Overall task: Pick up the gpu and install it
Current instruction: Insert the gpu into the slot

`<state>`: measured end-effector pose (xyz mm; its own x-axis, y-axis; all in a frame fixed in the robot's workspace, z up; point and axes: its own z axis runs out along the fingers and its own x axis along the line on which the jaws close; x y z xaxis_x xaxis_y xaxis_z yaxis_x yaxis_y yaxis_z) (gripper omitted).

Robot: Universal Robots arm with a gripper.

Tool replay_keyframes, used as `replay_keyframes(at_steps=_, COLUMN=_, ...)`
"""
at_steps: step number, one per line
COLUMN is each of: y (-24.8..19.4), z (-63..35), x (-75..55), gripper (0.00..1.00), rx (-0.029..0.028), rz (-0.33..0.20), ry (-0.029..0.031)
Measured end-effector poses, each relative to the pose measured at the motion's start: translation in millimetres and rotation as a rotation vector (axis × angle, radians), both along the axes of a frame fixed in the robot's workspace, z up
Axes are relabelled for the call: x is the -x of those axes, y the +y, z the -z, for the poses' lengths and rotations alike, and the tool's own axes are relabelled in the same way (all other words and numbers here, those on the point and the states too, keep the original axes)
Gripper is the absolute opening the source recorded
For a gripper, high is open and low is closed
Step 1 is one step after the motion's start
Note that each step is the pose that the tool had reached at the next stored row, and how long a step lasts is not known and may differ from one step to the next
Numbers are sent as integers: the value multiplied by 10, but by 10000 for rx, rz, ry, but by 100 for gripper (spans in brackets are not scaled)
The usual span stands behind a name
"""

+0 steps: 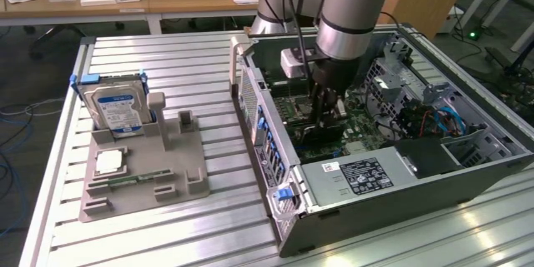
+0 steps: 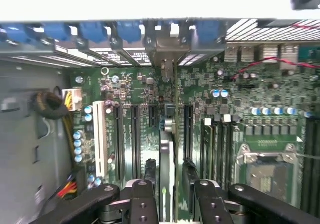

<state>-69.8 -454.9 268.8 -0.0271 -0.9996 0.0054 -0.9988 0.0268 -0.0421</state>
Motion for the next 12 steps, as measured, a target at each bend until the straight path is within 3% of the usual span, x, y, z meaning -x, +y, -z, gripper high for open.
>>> replay_keyframes(at_steps=2, y=0, z=-65, x=0, gripper=35, rx=-1, rz=0, ry=-17)
replay_keyframes(at_steps=5, y=0, z=-73, x=0, gripper=34, rx=-2, rz=1, ry=-21)
replay_keyframes(at_steps=9, y=0, z=-74, x=0, gripper=15, rx=-1, rz=0, ry=-20)
replay_keyframes(at_steps=12, y=0, z=-74, x=0, gripper=10, rx=0, rz=0, ry=-20)
